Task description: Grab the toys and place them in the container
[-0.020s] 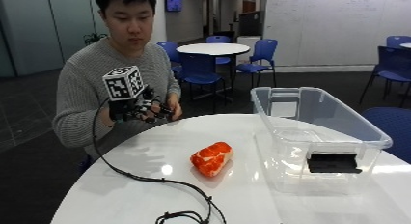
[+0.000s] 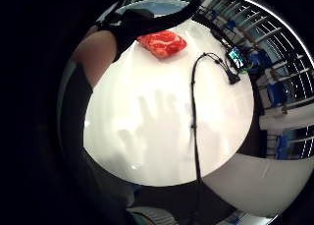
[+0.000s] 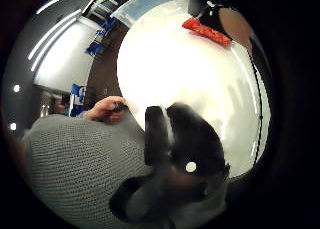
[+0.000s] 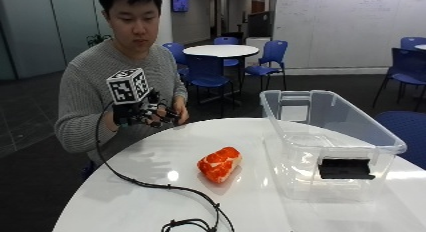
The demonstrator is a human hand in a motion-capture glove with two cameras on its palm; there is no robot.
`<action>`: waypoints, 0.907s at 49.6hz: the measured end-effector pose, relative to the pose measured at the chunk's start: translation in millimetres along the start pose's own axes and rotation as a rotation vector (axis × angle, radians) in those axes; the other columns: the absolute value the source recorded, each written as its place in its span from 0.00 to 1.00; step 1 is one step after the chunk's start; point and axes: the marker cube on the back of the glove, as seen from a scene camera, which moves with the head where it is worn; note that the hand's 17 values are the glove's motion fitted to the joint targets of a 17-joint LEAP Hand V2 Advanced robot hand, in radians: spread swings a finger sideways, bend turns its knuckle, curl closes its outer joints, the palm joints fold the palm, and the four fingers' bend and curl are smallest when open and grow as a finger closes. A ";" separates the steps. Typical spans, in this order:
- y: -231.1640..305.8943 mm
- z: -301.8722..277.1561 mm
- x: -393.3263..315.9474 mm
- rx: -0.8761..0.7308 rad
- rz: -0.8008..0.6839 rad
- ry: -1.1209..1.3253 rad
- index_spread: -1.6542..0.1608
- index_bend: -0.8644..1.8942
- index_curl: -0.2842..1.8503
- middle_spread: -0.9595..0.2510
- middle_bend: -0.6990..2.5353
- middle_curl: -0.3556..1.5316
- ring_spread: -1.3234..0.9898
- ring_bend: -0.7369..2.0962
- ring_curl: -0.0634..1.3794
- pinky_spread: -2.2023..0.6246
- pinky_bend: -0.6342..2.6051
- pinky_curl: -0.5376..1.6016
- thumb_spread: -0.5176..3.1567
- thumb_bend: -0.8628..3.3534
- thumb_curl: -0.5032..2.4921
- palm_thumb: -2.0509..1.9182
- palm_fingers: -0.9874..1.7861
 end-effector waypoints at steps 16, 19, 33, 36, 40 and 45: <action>-14.4 -16.2 30.4 0.025 0.028 0.024 0.73 0.42 0.23 0.62 0.27 0.25 0.48 0.36 0.12 0.77 0.34 0.34 0.48 0.20 0.19 0.51 0.46; -17.7 -16.4 30.8 0.020 0.019 0.023 0.72 0.42 0.23 0.61 0.27 0.26 0.48 0.36 0.12 0.77 0.34 0.35 0.50 0.20 0.19 0.51 0.45; -134.9 -40.9 49.9 0.039 -0.006 0.036 0.71 0.40 0.26 0.61 0.27 0.28 0.46 0.38 0.15 0.78 0.35 0.37 0.53 0.20 0.21 0.51 0.44; -174.2 -46.8 65.1 0.032 0.038 0.028 0.71 0.39 0.26 0.61 0.27 0.28 0.46 0.38 0.16 0.78 0.36 0.38 0.53 0.20 0.21 0.51 0.42; -214.2 -50.2 82.7 0.013 0.092 0.029 0.70 0.38 0.27 0.61 0.27 0.29 0.47 0.38 0.16 0.78 0.37 0.39 0.53 0.20 0.22 0.51 0.41; -238.8 -42.2 93.5 -0.021 0.110 0.058 0.70 0.38 0.27 0.61 0.27 0.29 0.47 0.39 0.17 0.78 0.38 0.39 0.53 0.20 0.22 0.51 0.40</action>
